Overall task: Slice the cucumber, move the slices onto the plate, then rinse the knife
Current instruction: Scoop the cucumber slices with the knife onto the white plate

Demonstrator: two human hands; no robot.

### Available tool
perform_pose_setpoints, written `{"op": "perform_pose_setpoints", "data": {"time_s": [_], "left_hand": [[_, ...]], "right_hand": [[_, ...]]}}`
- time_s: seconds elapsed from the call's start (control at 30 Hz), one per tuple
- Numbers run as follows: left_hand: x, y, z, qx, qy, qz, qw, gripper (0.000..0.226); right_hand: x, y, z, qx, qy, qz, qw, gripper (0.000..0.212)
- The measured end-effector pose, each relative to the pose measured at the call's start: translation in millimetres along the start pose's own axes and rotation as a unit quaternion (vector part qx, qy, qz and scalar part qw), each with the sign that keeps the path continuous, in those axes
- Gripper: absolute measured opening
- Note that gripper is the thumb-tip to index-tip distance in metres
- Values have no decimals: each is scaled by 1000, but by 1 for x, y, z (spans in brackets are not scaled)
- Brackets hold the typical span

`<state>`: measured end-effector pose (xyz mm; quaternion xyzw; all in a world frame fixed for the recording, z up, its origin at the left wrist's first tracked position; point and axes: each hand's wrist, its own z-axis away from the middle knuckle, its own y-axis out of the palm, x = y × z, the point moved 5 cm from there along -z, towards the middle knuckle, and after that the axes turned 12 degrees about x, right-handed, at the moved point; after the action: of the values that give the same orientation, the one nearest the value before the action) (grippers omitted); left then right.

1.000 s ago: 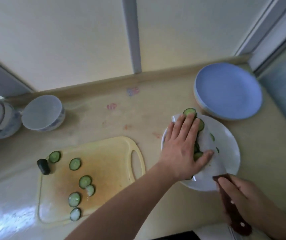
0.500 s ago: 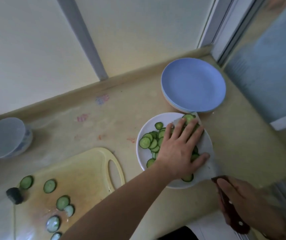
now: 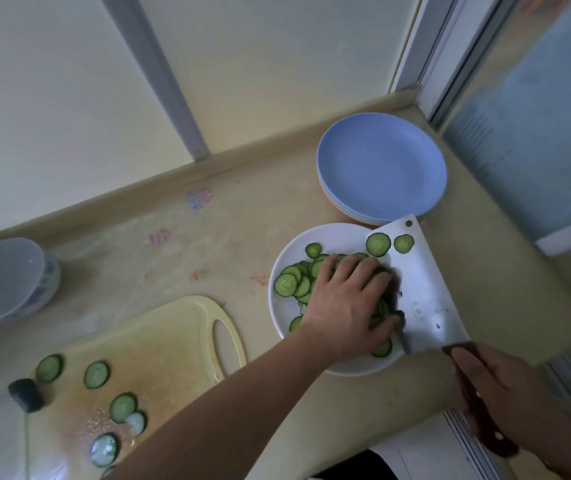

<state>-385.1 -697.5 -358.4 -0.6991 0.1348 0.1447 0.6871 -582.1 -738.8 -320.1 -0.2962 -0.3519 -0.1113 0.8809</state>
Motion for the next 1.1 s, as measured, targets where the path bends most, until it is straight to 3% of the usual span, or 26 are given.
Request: {"op": "perform_pose_setpoints", "data": {"time_s": [0.1,0.2,0.4,0.7,0.93,1.1], "left_hand": [[-5,-10,-6,-2,-7,40,999,65],[-8,-12,-21,60,-4,46,997,77],[-3,3,-24,123,17,-14,992,83],[-1,4,-16,114,39,-48,992,81],[0,2,-11,93,49,-54,993,70],[-3,-2,-14,81,34,-18,996,75]], "right_hand": [[2,-3,4,-7,-12,1,1000,44],[-2,-5,6,13,-9,-4,1000,36],[-3,-5,9,23,-9,4,1000,40],[-16,-3,13,20,23,-29,999,31],[-3,-12,23,-2,10,22,1000,33],[5,-14,26,-2,6,41,999,30]]}}
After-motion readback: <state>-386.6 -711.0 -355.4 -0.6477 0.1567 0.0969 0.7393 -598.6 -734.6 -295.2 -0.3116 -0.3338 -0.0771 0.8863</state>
